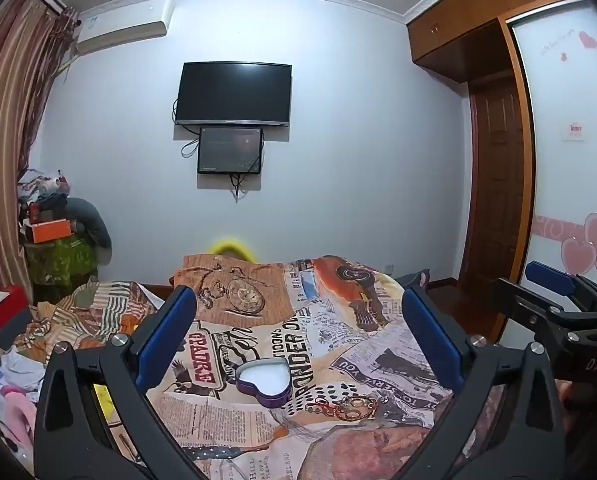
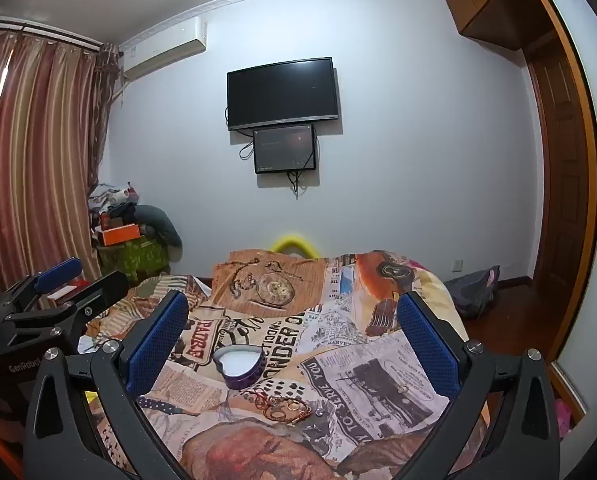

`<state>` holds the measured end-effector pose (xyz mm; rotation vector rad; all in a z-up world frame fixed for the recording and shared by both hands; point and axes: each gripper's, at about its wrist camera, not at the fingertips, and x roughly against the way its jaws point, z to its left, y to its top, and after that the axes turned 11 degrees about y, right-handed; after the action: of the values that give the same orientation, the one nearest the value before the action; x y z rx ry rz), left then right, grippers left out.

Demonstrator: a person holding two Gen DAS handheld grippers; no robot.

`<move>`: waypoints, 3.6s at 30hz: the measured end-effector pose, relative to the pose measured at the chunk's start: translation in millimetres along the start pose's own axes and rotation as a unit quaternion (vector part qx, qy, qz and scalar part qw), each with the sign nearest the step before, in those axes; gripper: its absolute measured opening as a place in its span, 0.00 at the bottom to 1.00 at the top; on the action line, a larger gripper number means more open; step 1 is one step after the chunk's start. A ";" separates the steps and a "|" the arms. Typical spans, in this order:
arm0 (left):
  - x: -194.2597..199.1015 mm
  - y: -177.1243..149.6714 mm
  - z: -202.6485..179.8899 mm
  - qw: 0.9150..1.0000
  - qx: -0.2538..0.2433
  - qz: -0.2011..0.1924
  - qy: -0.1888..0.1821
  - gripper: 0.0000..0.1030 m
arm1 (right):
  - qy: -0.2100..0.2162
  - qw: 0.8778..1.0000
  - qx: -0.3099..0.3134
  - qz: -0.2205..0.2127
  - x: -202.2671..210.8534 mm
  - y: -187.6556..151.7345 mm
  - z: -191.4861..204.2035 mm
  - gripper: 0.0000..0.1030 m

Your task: Organize jewelry

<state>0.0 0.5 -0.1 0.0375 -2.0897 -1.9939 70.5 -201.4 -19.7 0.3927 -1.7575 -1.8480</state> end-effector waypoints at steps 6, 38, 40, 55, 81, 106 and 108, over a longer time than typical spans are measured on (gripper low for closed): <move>0.6 0.0 -1.1 1.000 -0.006 -0.003 -0.001 1.00 | 0.001 1.000 0.000 0.001 -1.0 -1.1 -1.6 1.00; -8.6 -7.2 -7.7 1.000 -0.014 0.008 -0.010 1.00 | -0.008 1.000 -0.003 0.002 -0.2 -2.3 -4.6 1.00; -9.3 -7.1 -7.9 1.000 -0.015 0.008 -0.009 1.00 | -0.008 1.000 -0.003 0.001 0.2 -1.4 -4.9 1.00; -13.2 -9.1 -9.2 1.000 -0.014 0.011 -0.004 1.00 | -0.011 1.000 -0.004 0.005 -0.9 -0.6 -6.5 1.00; -13.5 -12.1 -5.5 1.000 -0.012 0.013 0.000 1.00 | -0.014 1.000 -0.004 0.012 -5.0 -4.0 -9.7 1.00; -125.2 -89.0 -6.8 0.975 -0.073 0.211 0.021 1.00 | -0.075 0.978 0.030 0.194 -73.0 -85.2 -52.8 1.00; -135.4 -102.2 -9.0 0.969 -0.078 0.236 0.006 0.94 | -0.071 0.974 0.032 0.215 -78.2 -93.0 -56.6 1.00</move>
<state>117.1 11.3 -122.8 -0.4324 -1.7183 -1.8405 147.7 -204.0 -129.4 -0.0983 -1.8259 -1.5417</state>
